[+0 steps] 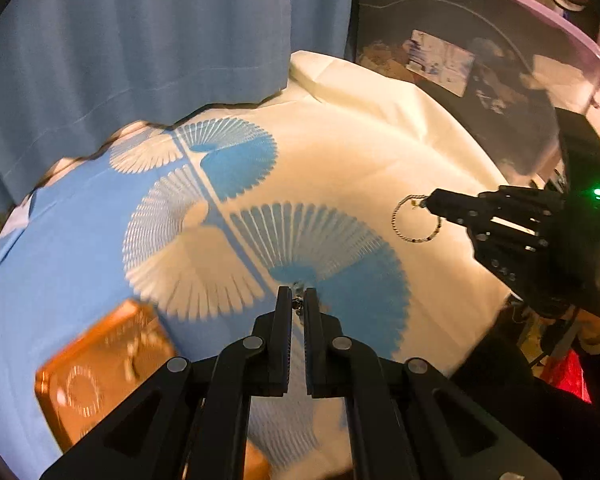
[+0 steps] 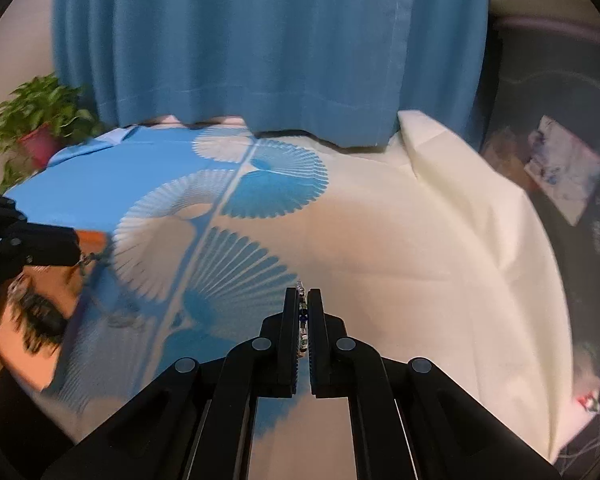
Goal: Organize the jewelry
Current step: 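Carry the silver chain bracelet in right gripper over to the copper tray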
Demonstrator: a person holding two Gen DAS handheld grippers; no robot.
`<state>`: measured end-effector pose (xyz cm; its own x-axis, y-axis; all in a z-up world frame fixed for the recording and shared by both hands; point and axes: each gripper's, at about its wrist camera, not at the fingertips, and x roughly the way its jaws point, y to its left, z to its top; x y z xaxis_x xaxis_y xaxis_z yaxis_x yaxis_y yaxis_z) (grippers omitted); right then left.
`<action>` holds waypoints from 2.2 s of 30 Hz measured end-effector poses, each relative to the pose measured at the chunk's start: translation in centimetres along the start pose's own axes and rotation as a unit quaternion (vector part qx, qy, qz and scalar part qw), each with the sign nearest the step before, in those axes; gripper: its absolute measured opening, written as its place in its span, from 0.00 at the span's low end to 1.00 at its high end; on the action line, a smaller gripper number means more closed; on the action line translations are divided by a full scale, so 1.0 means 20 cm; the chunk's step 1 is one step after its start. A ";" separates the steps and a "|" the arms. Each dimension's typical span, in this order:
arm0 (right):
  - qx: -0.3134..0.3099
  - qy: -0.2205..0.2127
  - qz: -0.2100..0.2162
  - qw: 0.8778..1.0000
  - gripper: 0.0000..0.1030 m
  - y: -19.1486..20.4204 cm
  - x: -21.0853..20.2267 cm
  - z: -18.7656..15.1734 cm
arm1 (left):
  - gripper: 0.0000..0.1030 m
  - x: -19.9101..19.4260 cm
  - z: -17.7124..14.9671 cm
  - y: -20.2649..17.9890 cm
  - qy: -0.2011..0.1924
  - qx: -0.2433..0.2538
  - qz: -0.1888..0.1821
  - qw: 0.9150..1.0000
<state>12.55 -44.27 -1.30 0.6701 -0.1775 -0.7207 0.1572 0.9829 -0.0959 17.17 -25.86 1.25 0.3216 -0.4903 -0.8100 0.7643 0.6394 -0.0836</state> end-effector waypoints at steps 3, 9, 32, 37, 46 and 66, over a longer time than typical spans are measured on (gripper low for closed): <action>-0.004 -0.007 0.003 1.000 0.04 0.07 -0.20 -0.10 | 0.03 -0.12 -0.14 -0.06 -0.002 -0.010 -0.002 1.000; 0.004 -0.008 0.026 1.000 0.04 0.22 -0.54 -0.33 | 0.03 -0.34 -0.44 -0.20 -0.018 -0.014 0.000 1.000; -0.031 0.001 0.088 0.996 0.04 0.75 -1.14 -0.94 | 0.03 -0.82 -1.08 -0.35 -0.076 -0.052 -0.004 0.996; -0.048 0.004 0.093 0.994 0.04 0.82 -1.14 -0.94 | 0.03 -0.86 -1.12 -0.29 -0.083 -0.064 0.004 0.994; -0.070 0.006 0.099 0.993 0.04 0.91 -1.08 -0.86 | 0.00 -0.92 -1.12 -0.13 -0.101 -0.091 0.027 0.990; -0.049 0.012 0.080 0.996 0.04 0.85 -0.75 -0.56 | 0.10 -0.73 -0.93 0.23 -0.107 -0.134 0.056 0.984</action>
<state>-2.92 -24.39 0.20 0.6630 -0.0188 -0.7484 -0.0213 0.9988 -0.0440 5.57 -4.79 1.92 0.5272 -0.5032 -0.6847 0.5514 0.8157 -0.1749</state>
